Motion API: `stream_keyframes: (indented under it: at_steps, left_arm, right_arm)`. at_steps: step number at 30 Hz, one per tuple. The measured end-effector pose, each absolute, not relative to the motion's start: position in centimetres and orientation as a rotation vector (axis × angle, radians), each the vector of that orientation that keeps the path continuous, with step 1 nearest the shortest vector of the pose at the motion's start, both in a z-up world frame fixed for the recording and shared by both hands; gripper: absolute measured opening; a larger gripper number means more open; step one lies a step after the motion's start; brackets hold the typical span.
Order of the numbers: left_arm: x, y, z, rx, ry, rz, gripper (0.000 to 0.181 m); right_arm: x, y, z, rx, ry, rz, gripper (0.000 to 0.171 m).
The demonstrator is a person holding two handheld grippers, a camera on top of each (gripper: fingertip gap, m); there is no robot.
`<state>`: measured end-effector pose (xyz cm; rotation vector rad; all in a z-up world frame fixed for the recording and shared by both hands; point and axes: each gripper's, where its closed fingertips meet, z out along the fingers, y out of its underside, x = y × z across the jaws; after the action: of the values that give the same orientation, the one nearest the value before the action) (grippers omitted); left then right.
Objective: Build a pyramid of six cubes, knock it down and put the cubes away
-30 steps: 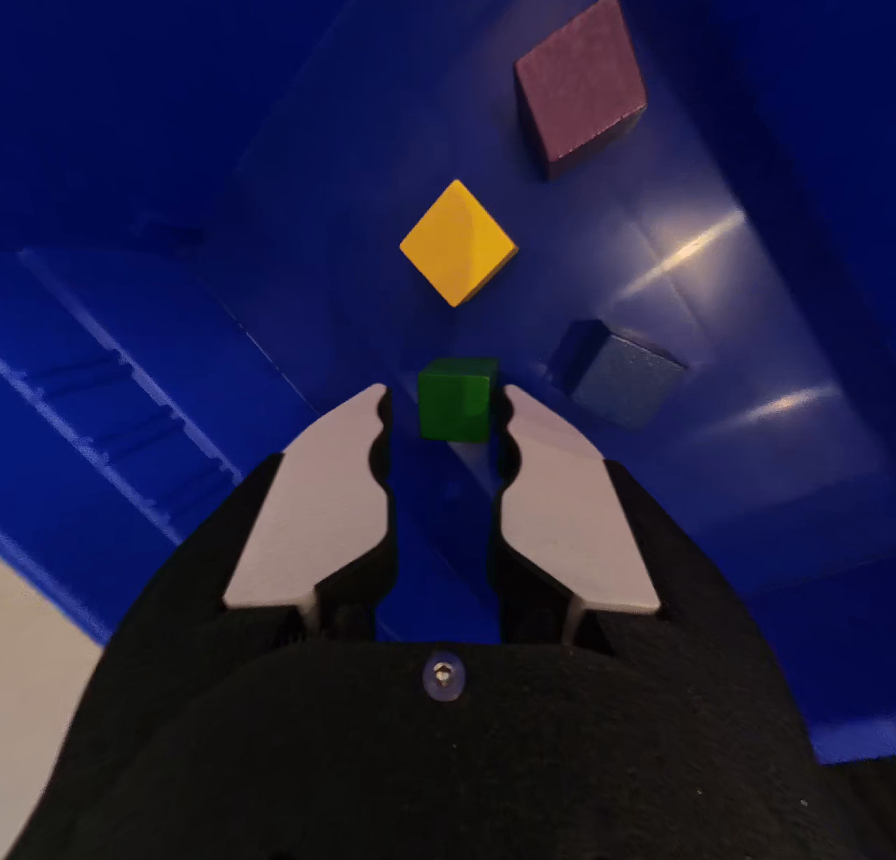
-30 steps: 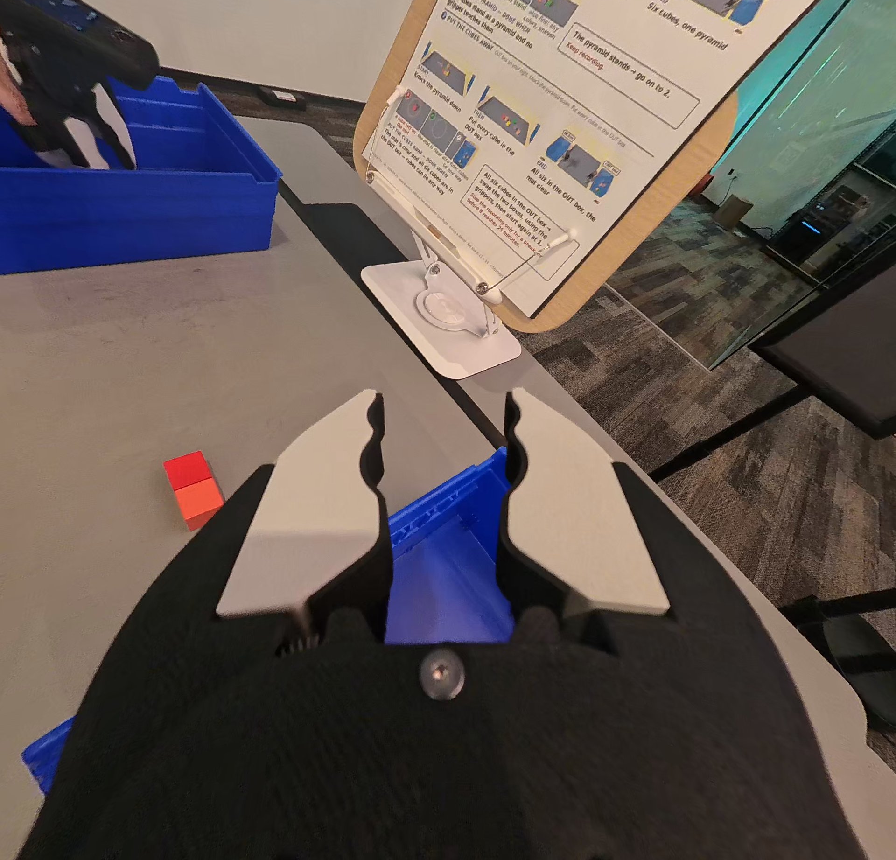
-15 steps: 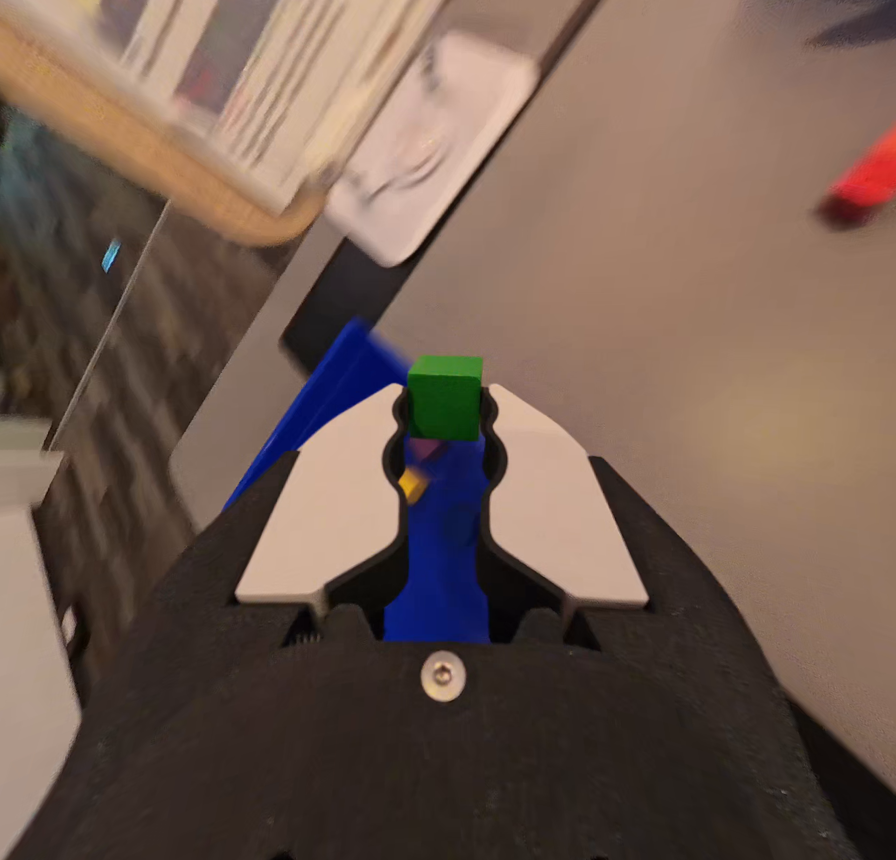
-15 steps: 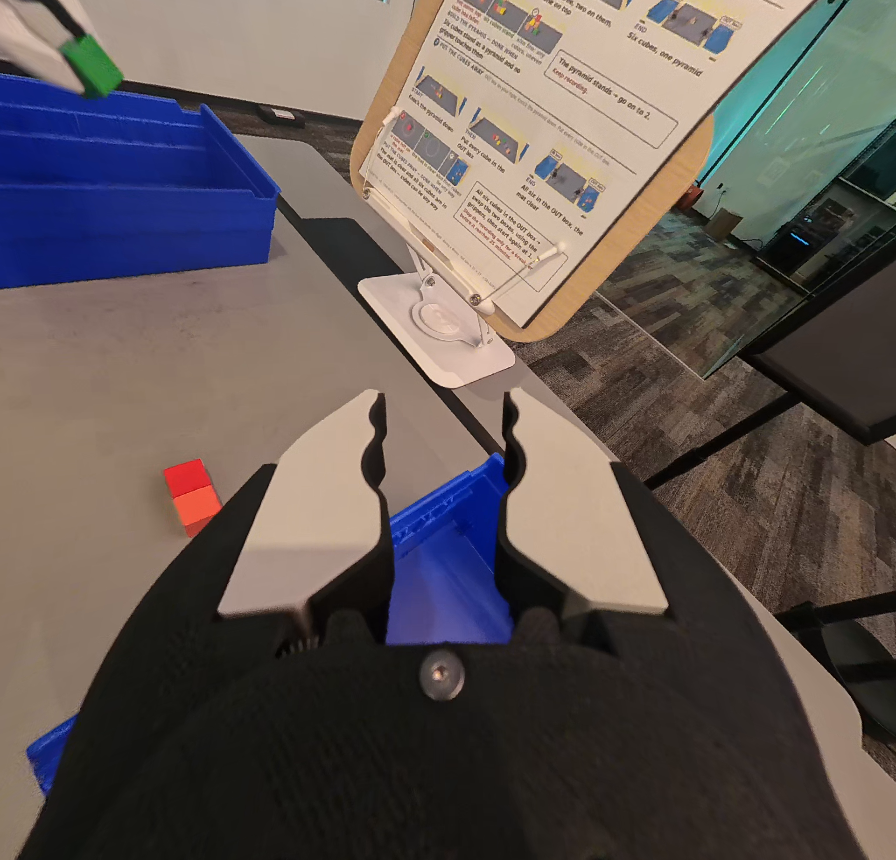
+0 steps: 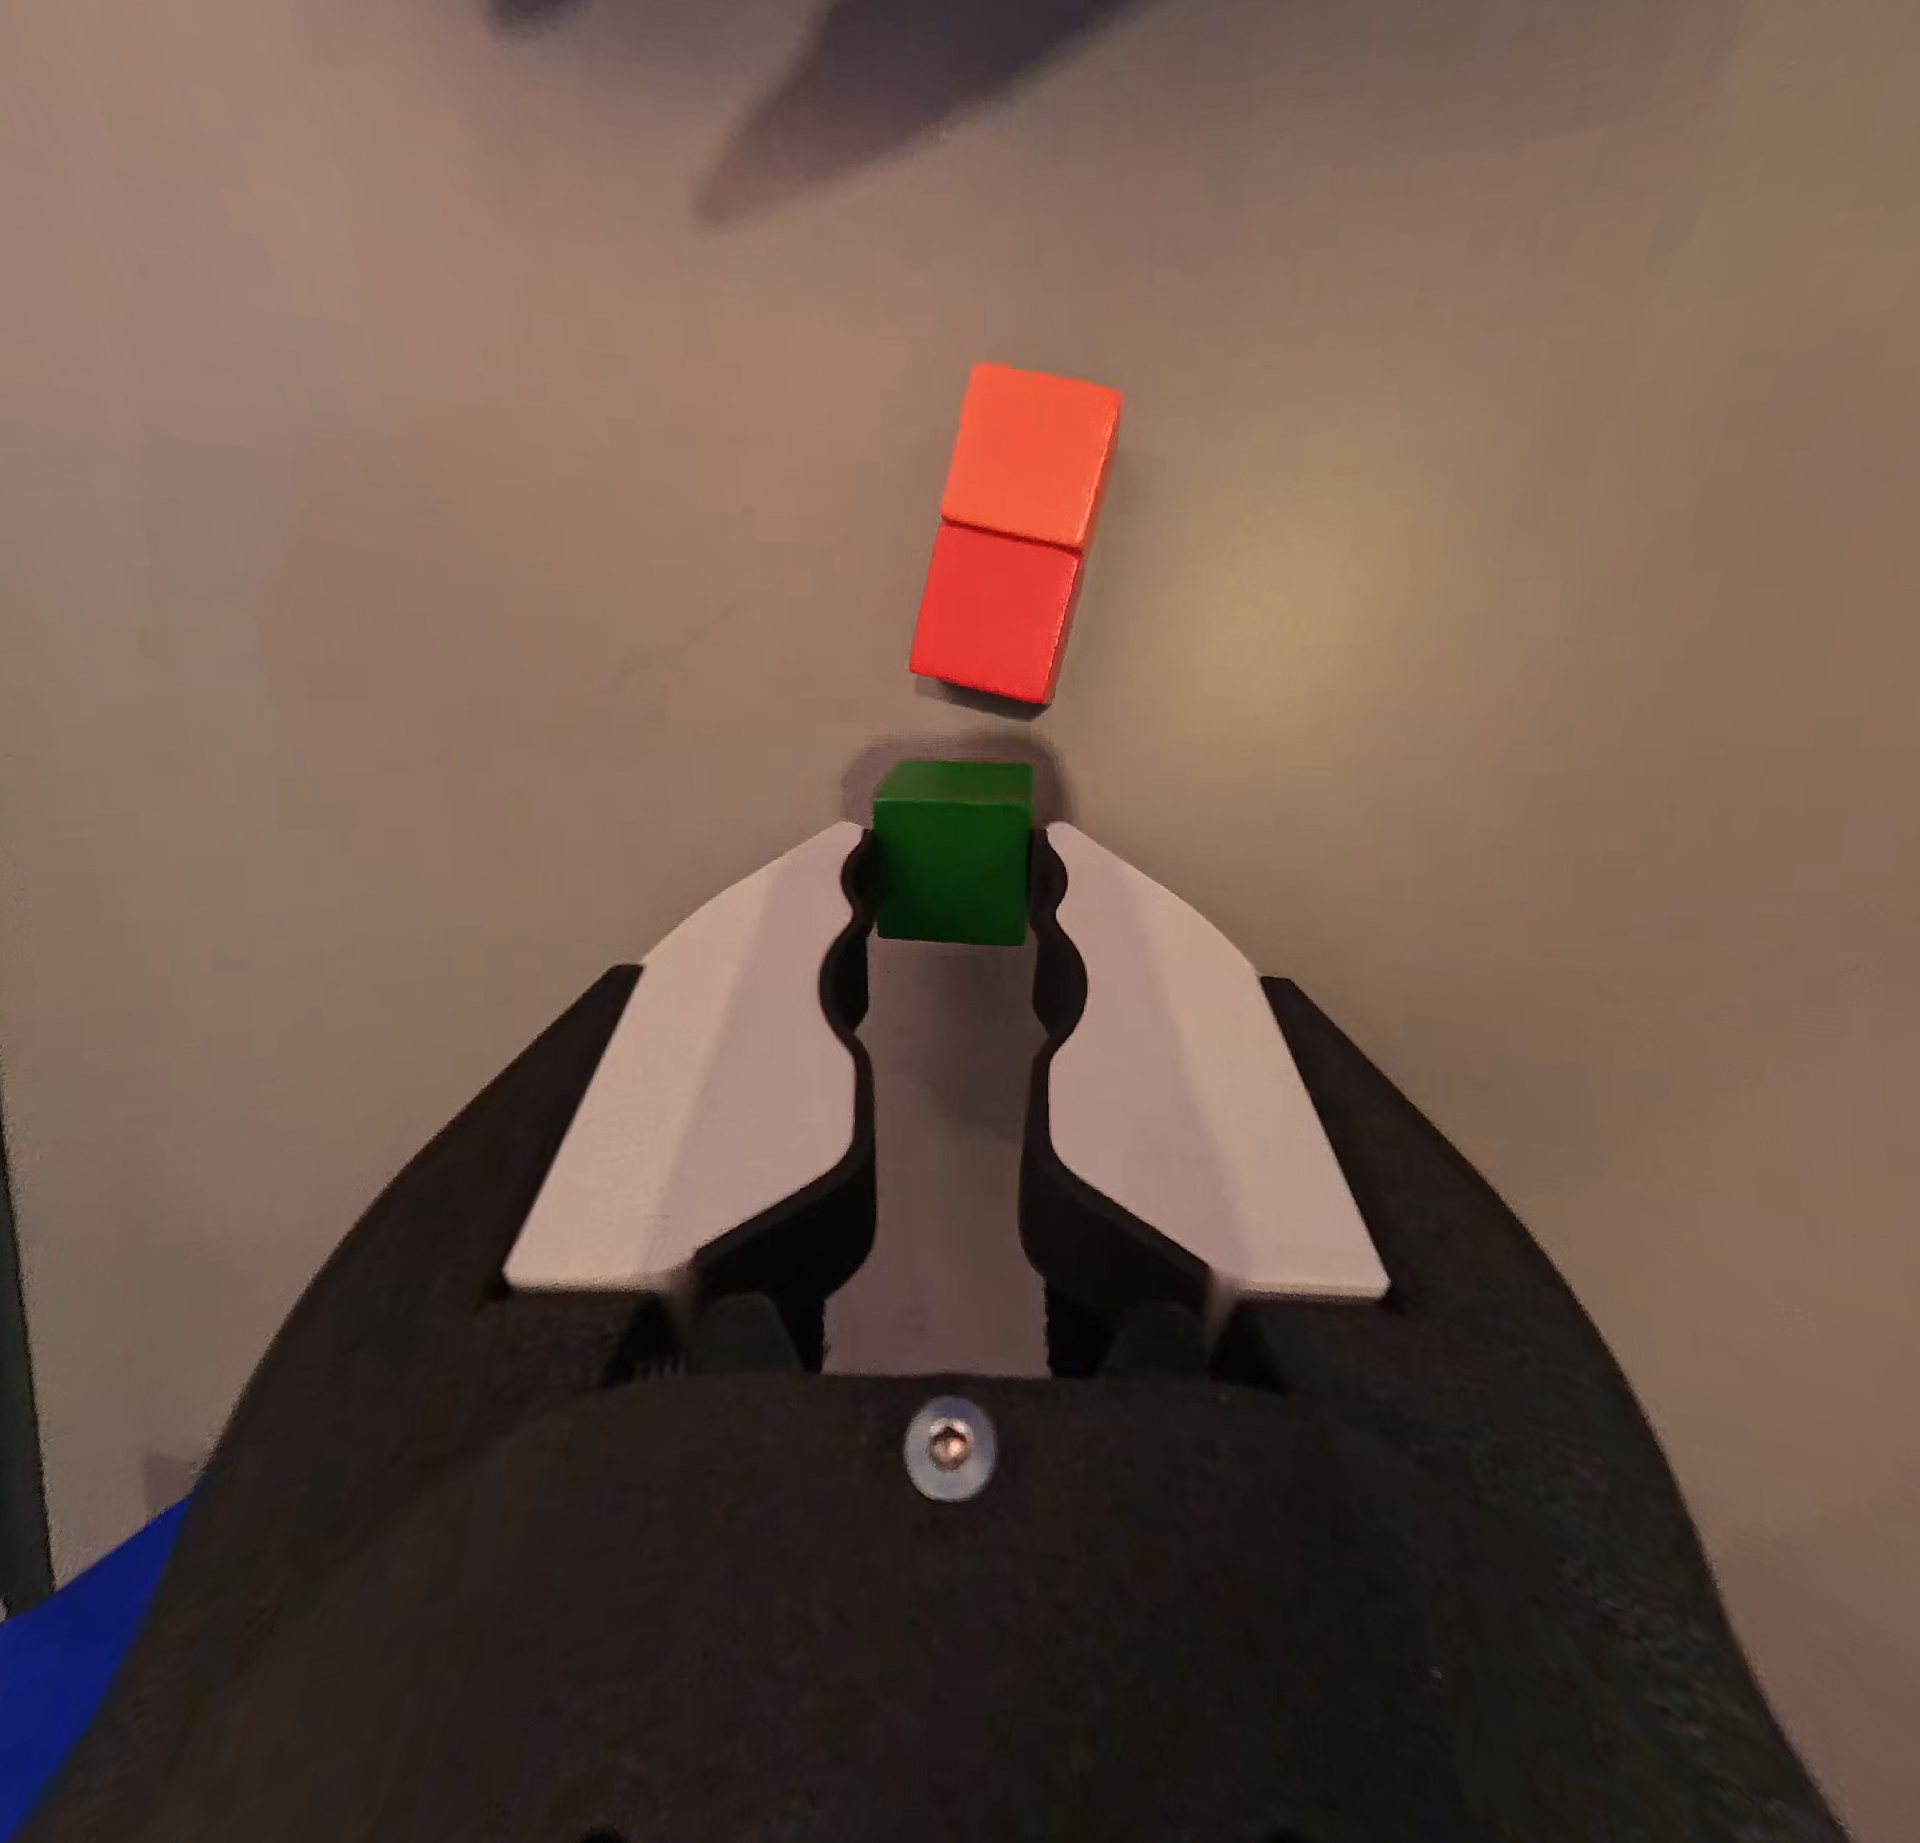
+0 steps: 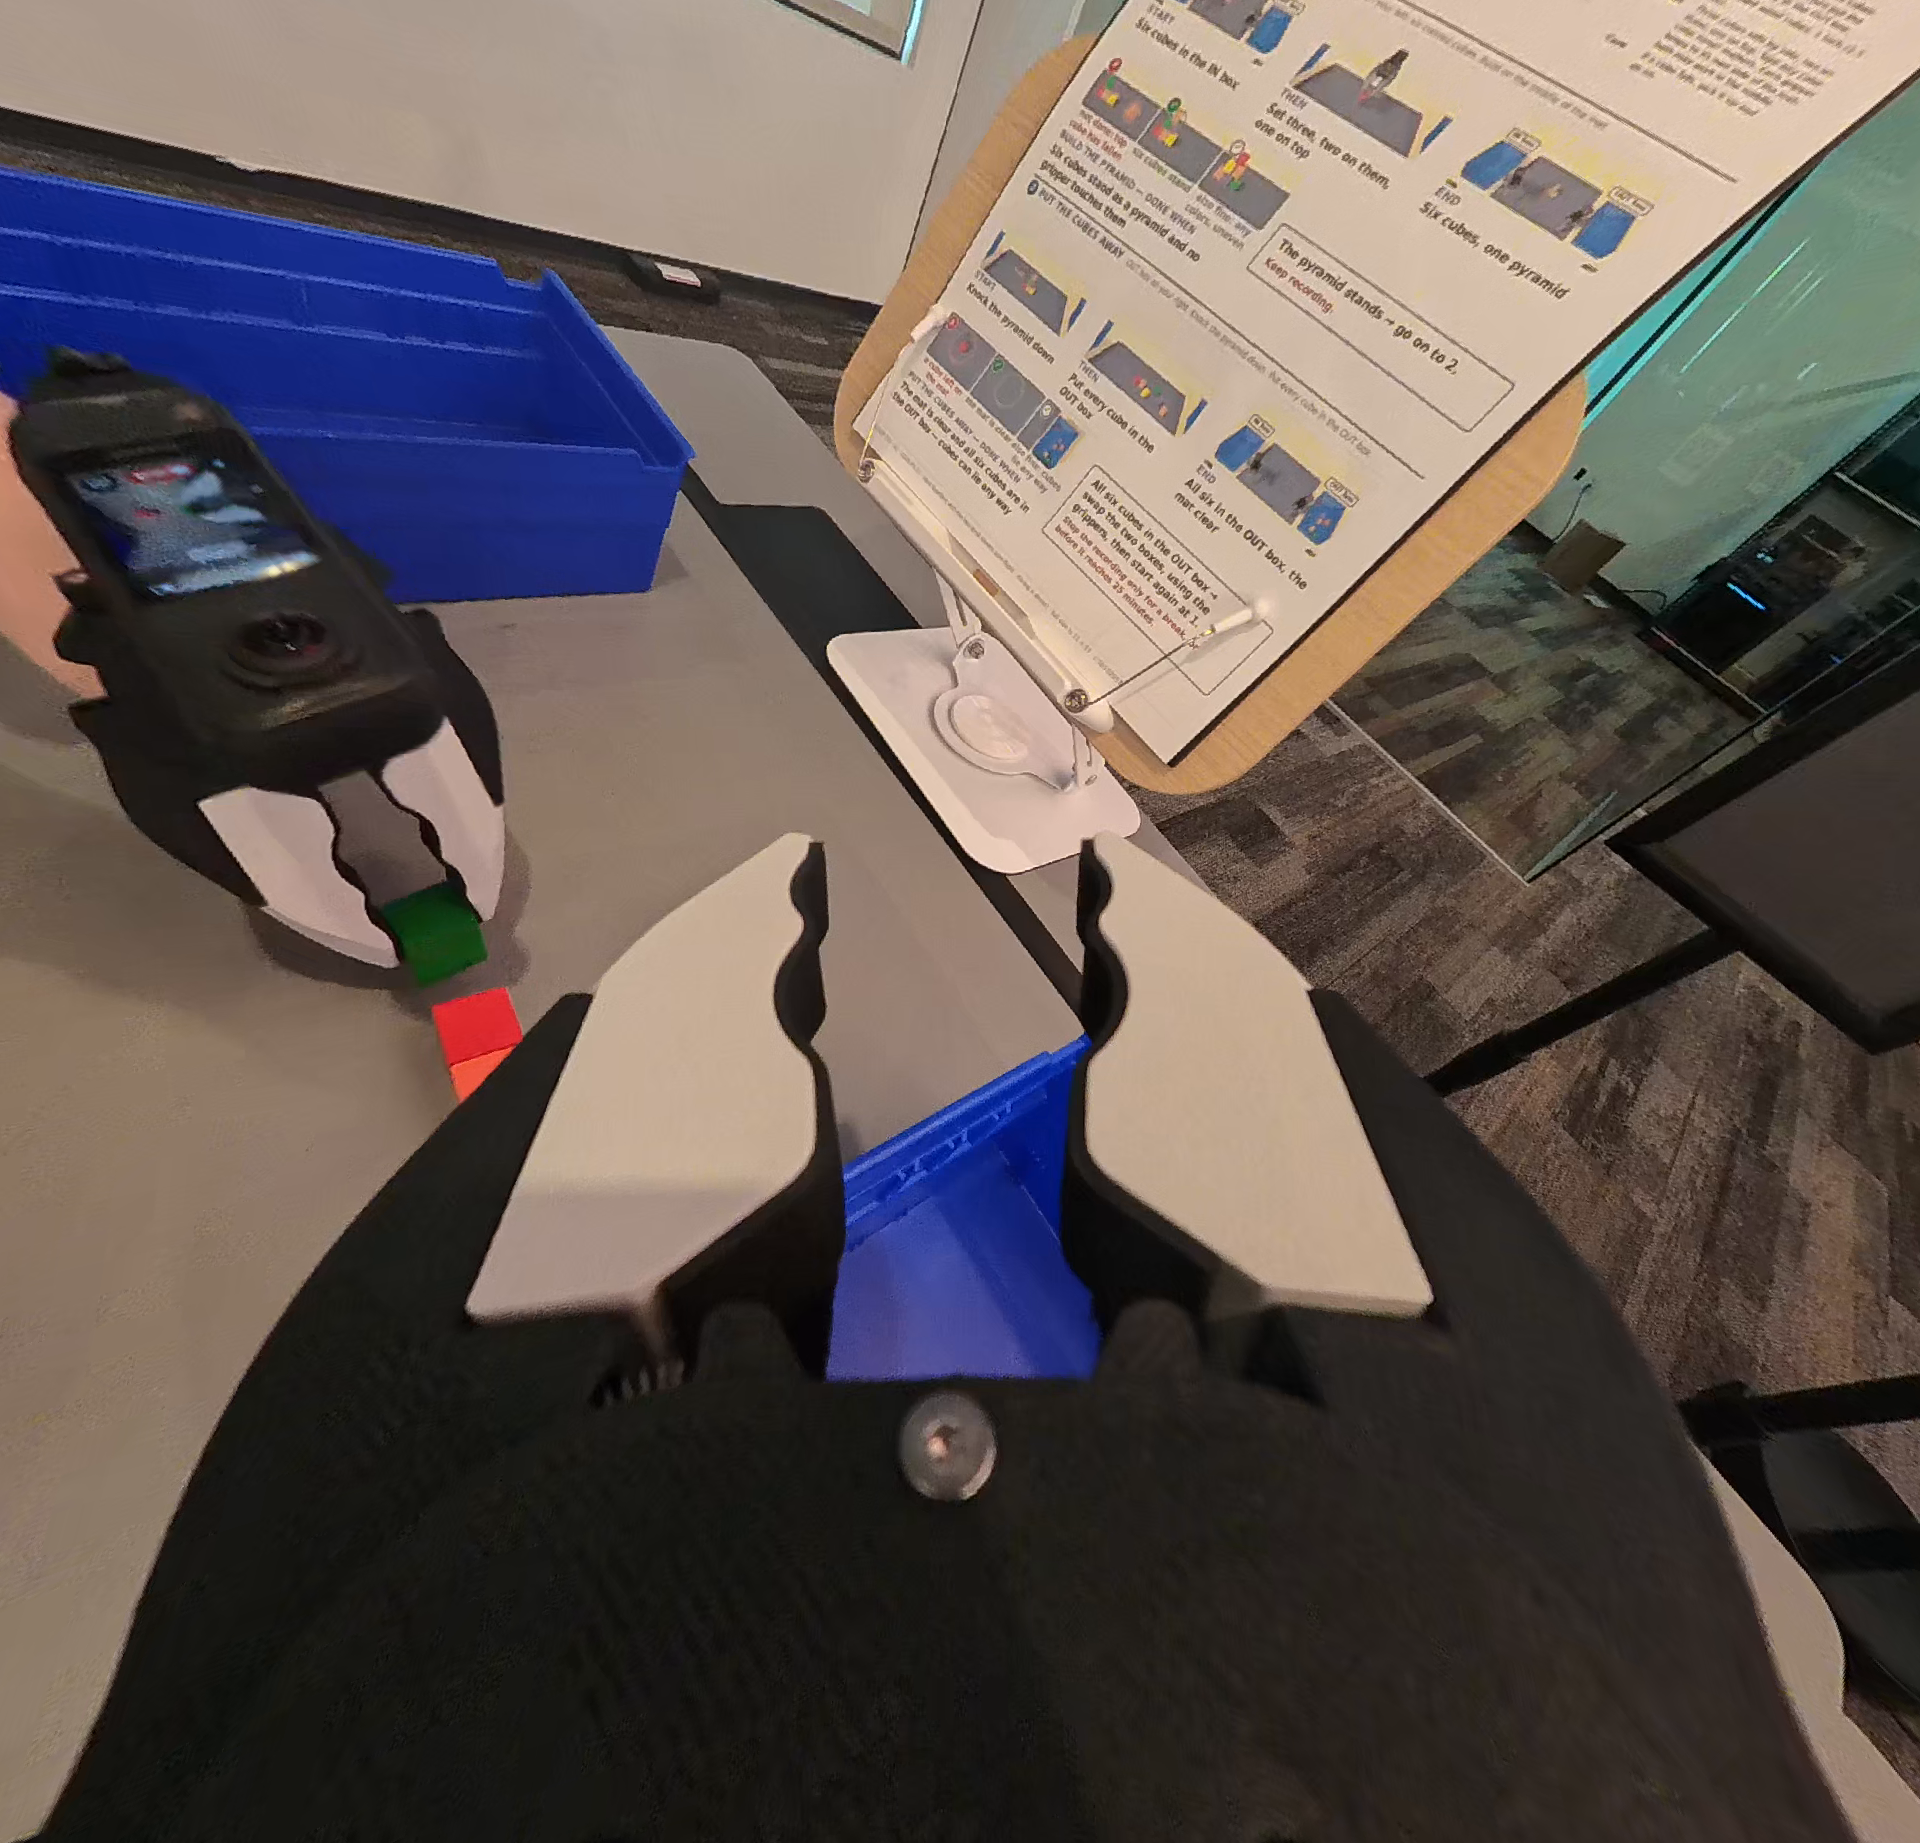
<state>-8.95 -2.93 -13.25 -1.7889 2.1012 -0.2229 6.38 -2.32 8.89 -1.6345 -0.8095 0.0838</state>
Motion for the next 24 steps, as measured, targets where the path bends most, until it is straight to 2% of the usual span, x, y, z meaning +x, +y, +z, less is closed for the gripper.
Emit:
stream_keyframes:
  at_steps: [24]
  left_arm:
    - [-7.4, -3.1, -15.1, -1.72, 2.312, -0.234, 0.028]
  right_arm:
    - [7.9, -2.5, 8.5, -1.666, -0.78, 0.102, 0.048]
